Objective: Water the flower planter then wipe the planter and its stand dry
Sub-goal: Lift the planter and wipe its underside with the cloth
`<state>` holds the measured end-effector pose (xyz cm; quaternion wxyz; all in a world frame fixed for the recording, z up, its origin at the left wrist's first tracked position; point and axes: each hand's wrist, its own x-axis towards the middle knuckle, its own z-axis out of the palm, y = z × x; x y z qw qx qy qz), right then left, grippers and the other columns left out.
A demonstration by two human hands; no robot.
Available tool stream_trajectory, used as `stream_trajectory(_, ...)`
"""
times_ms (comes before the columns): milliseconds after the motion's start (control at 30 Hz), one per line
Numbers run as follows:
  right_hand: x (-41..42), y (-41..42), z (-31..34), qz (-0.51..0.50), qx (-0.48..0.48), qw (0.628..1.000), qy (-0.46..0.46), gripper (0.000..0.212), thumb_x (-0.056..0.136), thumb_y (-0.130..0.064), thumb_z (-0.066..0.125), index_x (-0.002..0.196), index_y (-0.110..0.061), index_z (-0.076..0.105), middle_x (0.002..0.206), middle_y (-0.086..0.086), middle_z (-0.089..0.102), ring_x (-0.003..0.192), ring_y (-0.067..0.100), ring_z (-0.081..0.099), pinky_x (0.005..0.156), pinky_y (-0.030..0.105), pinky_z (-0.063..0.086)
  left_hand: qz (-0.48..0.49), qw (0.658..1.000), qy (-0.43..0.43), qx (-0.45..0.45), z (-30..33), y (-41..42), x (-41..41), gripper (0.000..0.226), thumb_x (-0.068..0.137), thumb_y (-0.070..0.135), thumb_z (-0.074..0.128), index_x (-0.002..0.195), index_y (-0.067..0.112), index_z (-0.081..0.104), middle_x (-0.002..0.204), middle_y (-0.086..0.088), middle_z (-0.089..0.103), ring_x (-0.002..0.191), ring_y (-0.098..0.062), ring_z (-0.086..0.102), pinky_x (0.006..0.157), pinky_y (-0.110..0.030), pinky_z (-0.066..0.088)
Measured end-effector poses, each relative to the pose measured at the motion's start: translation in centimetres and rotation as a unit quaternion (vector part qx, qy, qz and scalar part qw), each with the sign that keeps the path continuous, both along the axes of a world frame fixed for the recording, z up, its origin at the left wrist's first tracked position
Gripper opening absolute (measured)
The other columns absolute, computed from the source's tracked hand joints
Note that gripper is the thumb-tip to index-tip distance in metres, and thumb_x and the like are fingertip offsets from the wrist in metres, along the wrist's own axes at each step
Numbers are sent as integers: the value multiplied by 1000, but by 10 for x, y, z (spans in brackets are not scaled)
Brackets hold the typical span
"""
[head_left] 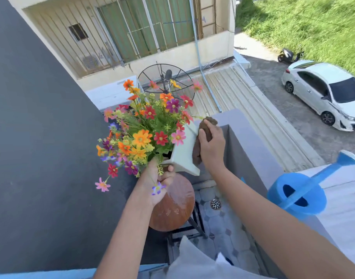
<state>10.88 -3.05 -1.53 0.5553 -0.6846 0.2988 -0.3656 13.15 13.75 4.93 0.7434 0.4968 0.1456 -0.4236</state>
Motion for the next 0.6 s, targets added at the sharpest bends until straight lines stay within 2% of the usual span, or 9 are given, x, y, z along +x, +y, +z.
stream_trajectory(100, 0, 2, -6, 8, 20, 1000, 17, 36, 98, -12, 59, 133, -6, 61, 126, 14, 60, 114, 19, 56, 92, 9, 33, 2, 1000, -1, 13, 2, 4, 3, 32, 106, 21, 34, 77, 13, 45, 61, -3, 38, 27, -5, 25, 26, -14, 14)
stream_trajectory(167, 3, 2, 0, 7, 40, 999, 10, 35, 97, -12, 60, 131, -6, 63, 128, 13, 62, 117, 19, 58, 96, 12, 35, 0, 1000, 14, 8, 2, 5, 5, 33, 105, 23, 35, 74, 13, 44, 57, -3, 41, 26, -5, 25, 26, -15, 14)
stream_trajectory(267, 11, 7, 22, 35, 35, 999, -19, 32, 96, -14, 61, 127, -8, 67, 123, 10, 68, 113, 18, 61, 102, 31, 45, -3, 1000, -5, 29, 1, 0, 4, 31, 103, 23, 38, 74, 12, 45, 54, -3, 43, 27, -5, 24, 28, -15, 13)
stream_trajectory(367, 11, 20, 43, 73, 16, 996, -57, 30, 97, -12, 59, 126, -12, 67, 112, 3, 70, 99, 11, 63, 88, 26, 48, 1, 997, -47, 63, -1, -5, 6, 30, 103, 22, 40, 75, 13, 44, 58, -5, 42, 27, -4, 23, 27, -14, 14)
stream_trajectory(433, 2, 30, 48, 67, 2, 995, -80, 22, 97, -11, 60, 115, -11, 71, 96, 2, 68, 85, 6, 59, 79, 25, 45, 0, 997, -57, 46, 0, -3, 8, 30, 104, 24, 39, 76, 13, 44, 57, -5, 43, 28, -4, 24, 26, -14, 16)
stream_trajectory(500, -12, 44, 48, 79, -1, 992, -99, 19, 95, -9, 62, 112, -8, 71, 97, 3, 69, 90, 9, 63, 81, 27, 47, 2, 997, -66, 27, 4, 0, 12, 30, 103, 25, 39, 78, 12, 45, 52, -4, 46, 28, -4, 25, 25, -15, 15)
stream_trajectory(600, -36, 67, 39, 135, -52, 983, -110, 31, 93, -5, 66, 124, -9, 68, 111, 2, 69, 104, 9, 64, 90, 17, 46, 21, 996, -88, 9, 9, 2, 16, 28, 103, 24, 38, 82, 11, 52, 47, -3, 46, 27, -4, 25, 26, -15, 14)
